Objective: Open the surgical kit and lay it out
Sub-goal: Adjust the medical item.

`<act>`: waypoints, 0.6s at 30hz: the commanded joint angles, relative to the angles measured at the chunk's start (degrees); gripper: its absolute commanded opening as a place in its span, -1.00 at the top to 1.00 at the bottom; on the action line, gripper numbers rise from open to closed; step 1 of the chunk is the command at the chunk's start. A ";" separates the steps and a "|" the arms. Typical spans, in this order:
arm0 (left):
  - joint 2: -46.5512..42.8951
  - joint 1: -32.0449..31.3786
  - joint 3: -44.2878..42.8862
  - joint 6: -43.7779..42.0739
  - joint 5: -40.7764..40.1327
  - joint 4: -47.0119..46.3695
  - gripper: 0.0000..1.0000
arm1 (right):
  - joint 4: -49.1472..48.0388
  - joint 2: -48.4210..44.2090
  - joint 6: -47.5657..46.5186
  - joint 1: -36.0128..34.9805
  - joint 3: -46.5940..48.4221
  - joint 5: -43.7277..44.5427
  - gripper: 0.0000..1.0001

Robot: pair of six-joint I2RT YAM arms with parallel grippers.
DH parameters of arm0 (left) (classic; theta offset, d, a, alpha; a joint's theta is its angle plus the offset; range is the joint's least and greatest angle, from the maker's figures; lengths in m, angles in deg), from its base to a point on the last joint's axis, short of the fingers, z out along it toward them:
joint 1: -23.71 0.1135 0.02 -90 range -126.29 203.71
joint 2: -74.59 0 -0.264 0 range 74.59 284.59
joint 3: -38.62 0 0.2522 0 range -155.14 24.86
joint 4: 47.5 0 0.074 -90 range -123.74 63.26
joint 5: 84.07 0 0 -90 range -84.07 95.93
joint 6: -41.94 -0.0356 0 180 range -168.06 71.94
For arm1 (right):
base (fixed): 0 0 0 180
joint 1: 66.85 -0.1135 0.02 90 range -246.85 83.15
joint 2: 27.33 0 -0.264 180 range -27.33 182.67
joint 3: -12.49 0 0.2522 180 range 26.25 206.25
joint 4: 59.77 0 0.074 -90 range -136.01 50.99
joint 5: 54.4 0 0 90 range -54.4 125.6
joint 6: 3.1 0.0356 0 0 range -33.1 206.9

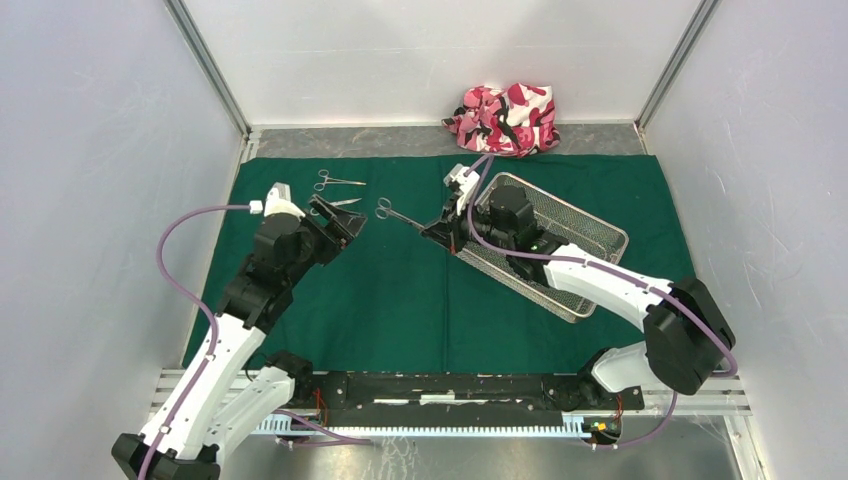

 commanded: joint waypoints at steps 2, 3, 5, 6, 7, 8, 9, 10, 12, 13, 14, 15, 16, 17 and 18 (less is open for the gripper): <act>2.43 0.11 3.27 17.83 13.32 -8.01 -0.58 | -1.60 1.54 -1.43 -2.78 3.92 2.74 1.00; 3.09 0.06 5.34 22.02 15.81 -12.68 -0.56 | -2.14 1.89 -0.70 -3.49 4.05 3.16 1.00; 3.83 -0.38 8.28 27.09 16.49 -20.57 -0.55 | -2.92 2.73 0.08 -4.71 4.57 3.69 1.00; 3.90 -0.64 8.80 27.78 15.12 -22.20 -0.55 | -3.13 3.26 0.23 -5.25 4.99 3.93 1.00; 3.70 -0.86 9.05 27.88 13.51 -23.01 -0.55 | -3.13 3.56 0.37 -5.75 5.34 4.24 1.00; 3.22 -1.19 9.09 27.89 11.98 -23.49 -0.53 | -3.11 3.97 0.54 -6.20 5.70 4.90 1.00; 3.12 -1.35 9.12 27.94 10.88 -23.48 -0.47 | -2.97 4.21 0.78 -6.44 5.95 5.69 1.00; 3.00 -1.58 9.16 28.29 9.88 -22.80 -0.37 | -2.94 4.37 1.06 -6.78 6.16 6.14 1.00; 3.21 -2.20 9.81 29.43 8.66 -22.69 -0.20 | -3.25 4.59 1.68 -7.27 6.34 7.18 1.00; 3.46 -2.46 10.18 30.00 8.37 -22.69 -0.11 | -3.37 4.80 1.96 -7.54 6.45 7.63 1.00; 3.71 -2.79 10.44 30.53 8.18 -22.80 -0.05 | -3.48 5.00 2.25 -7.72 6.68 7.77 1.00; 3.95 -3.17 10.87 30.75 7.95 -23.20 -0.01 | -3.57 5.26 2.37 -7.98 6.93 7.80 1.00; 4.13 -3.48 11.36 30.87 7.67 -23.65 0.03 | -3.49 5.57 2.40 -8.18 7.23 7.83 1.00; 4.25 -3.82 11.52 30.84 7.30 -23.84 0.08 | -3.49 5.79 2.39 -8.24 7.43 7.86 1.00; 4.28 -4.14 11.54 30.61 6.82 -23.91 0.12 | -3.49 5.96 2.47 -8.44 7.57 7.98 1.00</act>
